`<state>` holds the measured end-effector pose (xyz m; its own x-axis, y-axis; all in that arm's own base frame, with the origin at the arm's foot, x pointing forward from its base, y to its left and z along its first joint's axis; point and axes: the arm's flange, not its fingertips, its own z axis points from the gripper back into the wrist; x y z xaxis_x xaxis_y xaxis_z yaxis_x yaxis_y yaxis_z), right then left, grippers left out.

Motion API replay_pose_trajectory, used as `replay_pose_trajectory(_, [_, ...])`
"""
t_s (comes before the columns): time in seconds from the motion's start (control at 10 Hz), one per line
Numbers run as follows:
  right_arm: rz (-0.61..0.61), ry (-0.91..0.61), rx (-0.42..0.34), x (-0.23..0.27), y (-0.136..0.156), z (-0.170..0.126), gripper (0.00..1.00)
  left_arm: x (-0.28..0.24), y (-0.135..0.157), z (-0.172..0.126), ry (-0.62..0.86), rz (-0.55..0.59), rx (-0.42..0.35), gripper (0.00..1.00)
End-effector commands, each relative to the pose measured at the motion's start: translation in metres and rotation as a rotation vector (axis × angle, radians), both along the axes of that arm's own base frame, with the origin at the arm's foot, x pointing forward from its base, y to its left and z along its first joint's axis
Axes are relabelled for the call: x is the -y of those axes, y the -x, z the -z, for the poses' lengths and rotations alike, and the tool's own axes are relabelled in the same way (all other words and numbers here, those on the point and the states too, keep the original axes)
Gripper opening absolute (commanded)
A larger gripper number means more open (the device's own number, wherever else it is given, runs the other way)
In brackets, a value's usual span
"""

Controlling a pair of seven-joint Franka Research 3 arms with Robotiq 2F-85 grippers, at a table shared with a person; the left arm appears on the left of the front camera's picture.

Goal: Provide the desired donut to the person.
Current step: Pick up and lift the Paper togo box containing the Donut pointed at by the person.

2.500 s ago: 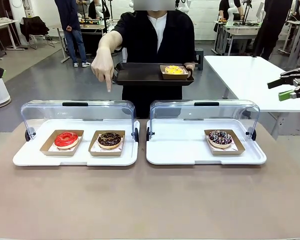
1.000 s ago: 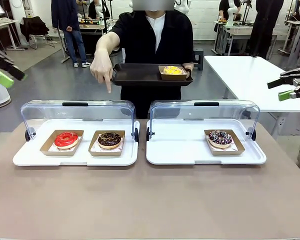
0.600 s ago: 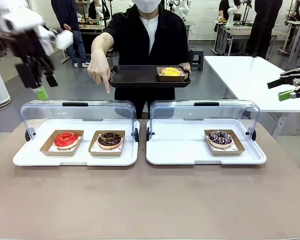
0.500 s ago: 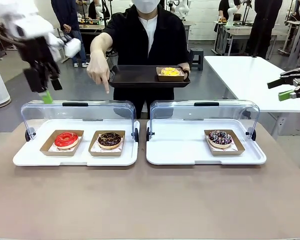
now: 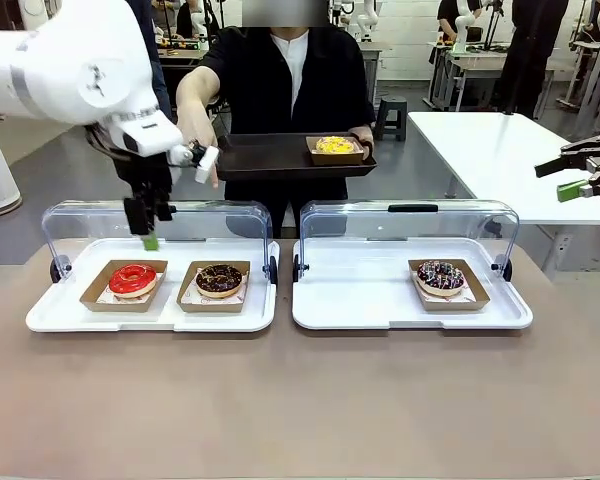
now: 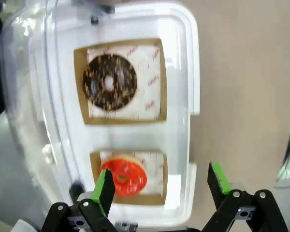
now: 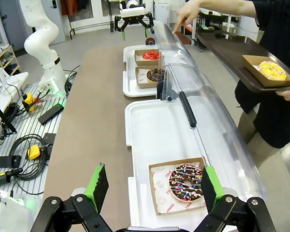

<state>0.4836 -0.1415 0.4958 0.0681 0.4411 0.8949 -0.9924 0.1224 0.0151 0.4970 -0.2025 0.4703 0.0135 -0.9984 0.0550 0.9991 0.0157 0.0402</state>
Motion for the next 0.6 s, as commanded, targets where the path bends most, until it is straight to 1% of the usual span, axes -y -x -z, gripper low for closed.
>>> replay_pose_trajectory(0.0, [-0.003, -0.006, -0.001, -0.001, 0.001, 0.000, 1.00, 0.012, 0.007, 0.021, 0.058, -0.017, 0.021, 1.00])
replay_pose_trajectory(0.2, [-0.003, -0.006, -0.001, -0.001, 0.001, 0.000, 1.00, 0.010, 0.011, 0.017, 0.093, -0.010, 0.029, 1.00])
replay_pose_trajectory(0.3, [-0.003, -0.006, -0.001, -0.001, 0.001, 0.000, 1.00, 0.006, 0.015, 0.013, 0.119, -0.013, 0.007, 1.00])
replay_pose_trajectory(0.4, [-0.003, -0.006, -0.001, -0.001, 0.001, 0.000, 1.00, 0.017, 0.004, 0.024, 0.063, -0.008, 0.012, 1.00])
replay_pose_trajectory(0.5, [-0.003, -0.006, -0.001, -0.001, 0.001, 0.000, 1.00, 0.017, 0.004, 0.024, 0.063, -0.008, 0.012, 1.00])
